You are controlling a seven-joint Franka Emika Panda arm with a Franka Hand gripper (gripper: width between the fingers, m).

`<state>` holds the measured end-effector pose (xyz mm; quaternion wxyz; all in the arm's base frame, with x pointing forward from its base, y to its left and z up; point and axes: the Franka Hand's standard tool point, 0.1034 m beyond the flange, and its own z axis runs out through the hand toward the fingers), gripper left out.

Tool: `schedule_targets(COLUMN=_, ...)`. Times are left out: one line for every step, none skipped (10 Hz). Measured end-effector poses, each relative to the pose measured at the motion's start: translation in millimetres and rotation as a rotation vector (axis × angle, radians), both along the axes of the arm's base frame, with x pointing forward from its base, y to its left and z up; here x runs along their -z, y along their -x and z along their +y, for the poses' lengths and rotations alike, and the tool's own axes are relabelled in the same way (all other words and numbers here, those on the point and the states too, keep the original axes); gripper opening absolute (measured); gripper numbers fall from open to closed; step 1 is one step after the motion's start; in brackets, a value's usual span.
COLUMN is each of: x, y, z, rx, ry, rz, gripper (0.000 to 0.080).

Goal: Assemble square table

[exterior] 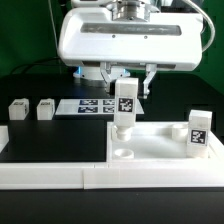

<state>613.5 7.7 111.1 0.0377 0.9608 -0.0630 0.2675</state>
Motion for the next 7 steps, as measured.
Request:
schedule_targets(x=3.6, y=0.9, z=-0.3, rx=-0.001, ry=0.004, rz=0.000, gripper=0.0291)
schedule_targets(x=10.8, y=3.3, z=-1.2, rx=-0.002, ry=0.009, rz=0.011, gripper=0.0291)
schedule_targets(x=18.4, y=3.0, z=-3.7, rx=-0.006, ry=0.020, rz=0.011, gripper=0.0291)
schedule_targets(x=19.9, y=1.1, z=-3.9, rx=-0.009, ry=0.025, rz=0.004, gripper=0.0291)
schedule_targets(x=27.1, y=-0.2, z=-3.9, rx=-0.015, ry=0.036, rz=-0.008, gripper=0.0291)
schedule_targets(x=33.6, y=0.3, z=-0.6, rx=-0.021, ry=0.040, rz=-0.009, gripper=0.0291)
schedule_targets(x=35.5, y=0.6, z=2.7, rx=-0.023, ry=0.039, rz=-0.011, gripper=0.0291)
